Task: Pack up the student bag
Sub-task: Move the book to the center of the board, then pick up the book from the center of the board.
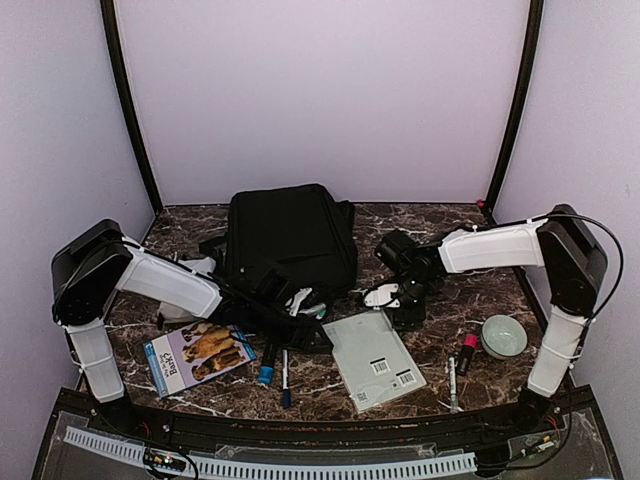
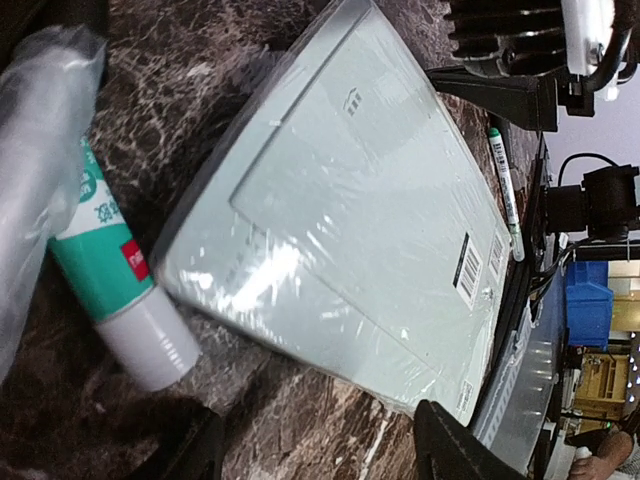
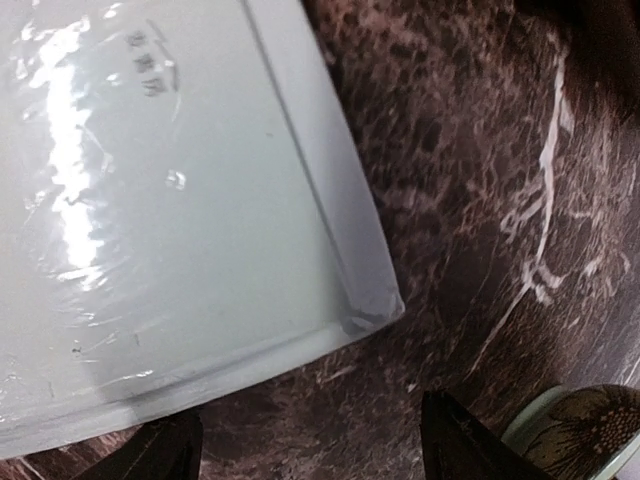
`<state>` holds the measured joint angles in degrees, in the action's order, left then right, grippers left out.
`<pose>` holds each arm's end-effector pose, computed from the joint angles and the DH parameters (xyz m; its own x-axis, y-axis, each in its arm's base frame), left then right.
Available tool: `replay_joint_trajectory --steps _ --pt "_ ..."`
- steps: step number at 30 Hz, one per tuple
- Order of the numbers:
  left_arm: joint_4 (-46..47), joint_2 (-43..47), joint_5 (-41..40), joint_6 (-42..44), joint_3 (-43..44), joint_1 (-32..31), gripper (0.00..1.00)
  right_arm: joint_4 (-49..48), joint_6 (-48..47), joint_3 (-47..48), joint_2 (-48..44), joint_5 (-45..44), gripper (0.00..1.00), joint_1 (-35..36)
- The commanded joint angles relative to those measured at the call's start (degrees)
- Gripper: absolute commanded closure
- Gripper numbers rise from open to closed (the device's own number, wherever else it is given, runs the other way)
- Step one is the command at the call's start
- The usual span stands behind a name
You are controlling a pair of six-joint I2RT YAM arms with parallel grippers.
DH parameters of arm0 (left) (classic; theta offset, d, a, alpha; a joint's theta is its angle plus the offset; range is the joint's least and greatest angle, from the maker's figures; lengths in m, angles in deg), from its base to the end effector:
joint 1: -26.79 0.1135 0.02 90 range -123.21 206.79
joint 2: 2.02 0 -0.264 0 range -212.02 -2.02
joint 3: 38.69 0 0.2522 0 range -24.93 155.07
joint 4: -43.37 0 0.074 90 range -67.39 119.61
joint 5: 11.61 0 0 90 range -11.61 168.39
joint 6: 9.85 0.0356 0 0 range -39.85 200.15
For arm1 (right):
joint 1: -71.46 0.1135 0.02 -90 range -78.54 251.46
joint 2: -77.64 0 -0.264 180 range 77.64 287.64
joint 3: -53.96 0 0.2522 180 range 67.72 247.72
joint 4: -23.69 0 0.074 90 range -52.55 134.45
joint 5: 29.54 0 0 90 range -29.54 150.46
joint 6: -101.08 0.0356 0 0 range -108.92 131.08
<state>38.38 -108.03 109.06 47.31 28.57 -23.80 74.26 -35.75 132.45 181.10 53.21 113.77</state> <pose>0.2178 -0.2936 0.1371 -0.8561 0.3071 -0.4158 0.5169 0.5092 -0.6881 0.2525 0.2238 0.1579 -0.0199 -0.9965 -0.0817 -0.9632 0.0410 -0.2657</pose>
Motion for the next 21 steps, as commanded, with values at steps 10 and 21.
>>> replay_joint_trajectory --steps 10,21 --pt "-3.16 10.03 -2.82 -10.53 -6.09 0.4 0.33 2.99 15.36 3.3 -5.27 4.68 0.21 -5.38" --pt "8.43 10.08 -5.39 -27.34 -12.75 -0.57 0.31 5.56 27.99 -2.89 -6.53 35.86 0.27 -9.88"
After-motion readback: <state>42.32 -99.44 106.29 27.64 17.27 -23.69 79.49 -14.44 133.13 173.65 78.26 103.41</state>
